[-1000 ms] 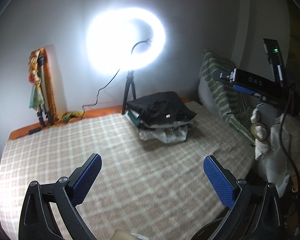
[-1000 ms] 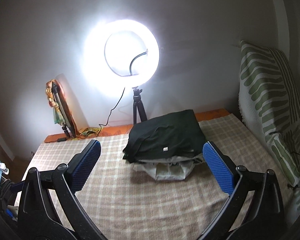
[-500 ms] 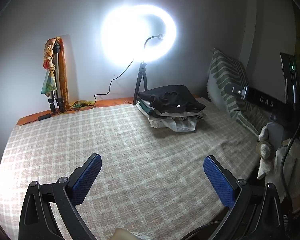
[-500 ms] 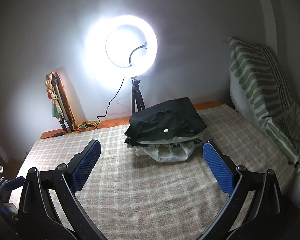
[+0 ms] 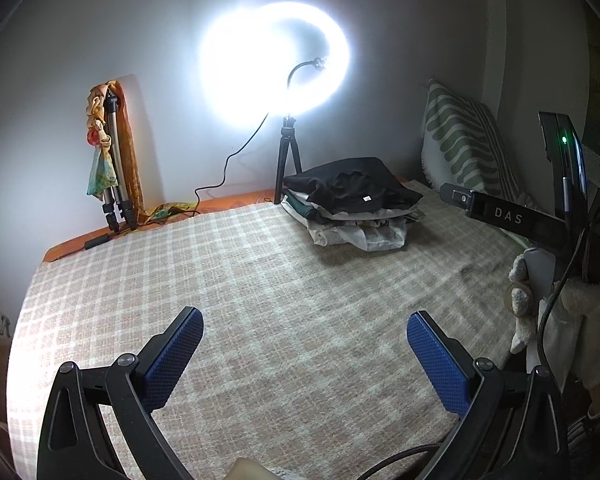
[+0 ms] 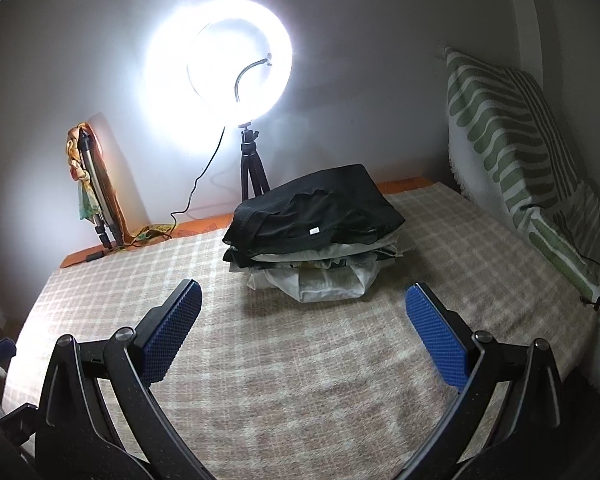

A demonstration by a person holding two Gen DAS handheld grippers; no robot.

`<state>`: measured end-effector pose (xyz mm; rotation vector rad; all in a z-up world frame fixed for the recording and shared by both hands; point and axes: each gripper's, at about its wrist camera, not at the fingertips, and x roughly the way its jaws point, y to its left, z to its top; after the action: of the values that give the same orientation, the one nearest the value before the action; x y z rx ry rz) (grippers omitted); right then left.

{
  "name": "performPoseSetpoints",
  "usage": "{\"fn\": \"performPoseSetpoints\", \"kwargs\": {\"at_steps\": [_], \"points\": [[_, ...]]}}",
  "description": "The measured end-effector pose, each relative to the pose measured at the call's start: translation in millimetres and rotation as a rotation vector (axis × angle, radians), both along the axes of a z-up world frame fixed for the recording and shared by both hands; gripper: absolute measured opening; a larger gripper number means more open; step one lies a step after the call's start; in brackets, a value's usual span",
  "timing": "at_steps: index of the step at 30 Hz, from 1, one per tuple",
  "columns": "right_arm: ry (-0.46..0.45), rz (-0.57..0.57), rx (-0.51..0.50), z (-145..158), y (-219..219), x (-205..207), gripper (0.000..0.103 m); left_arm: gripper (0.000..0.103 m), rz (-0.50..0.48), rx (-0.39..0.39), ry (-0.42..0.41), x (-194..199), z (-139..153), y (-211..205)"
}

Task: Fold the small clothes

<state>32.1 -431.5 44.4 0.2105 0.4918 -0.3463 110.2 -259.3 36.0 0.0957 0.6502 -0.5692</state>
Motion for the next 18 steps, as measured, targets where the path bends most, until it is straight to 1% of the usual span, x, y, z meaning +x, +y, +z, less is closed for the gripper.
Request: {"fn": "performPoseSetpoints", "kwargs": {"at_steps": [3,12,18], "points": [[-0.002,-0.002,-0.016,-1.3,0.1,2.0,0.103,0.102,-0.002,0.011,0.001,-0.2,-2.5,-1.9],[0.016,-0.004,0.001,-7.7,-4.0,2.2,0.103,0.102,-0.006,0.051,-0.014,-5.3,-6.8,-6.6],[0.015,-0.02,0.024,-10.3,-7.5,-0.3,0.103,0.102,0.0,0.051,-0.012,-5.1,-8.5,-4.7]]}}
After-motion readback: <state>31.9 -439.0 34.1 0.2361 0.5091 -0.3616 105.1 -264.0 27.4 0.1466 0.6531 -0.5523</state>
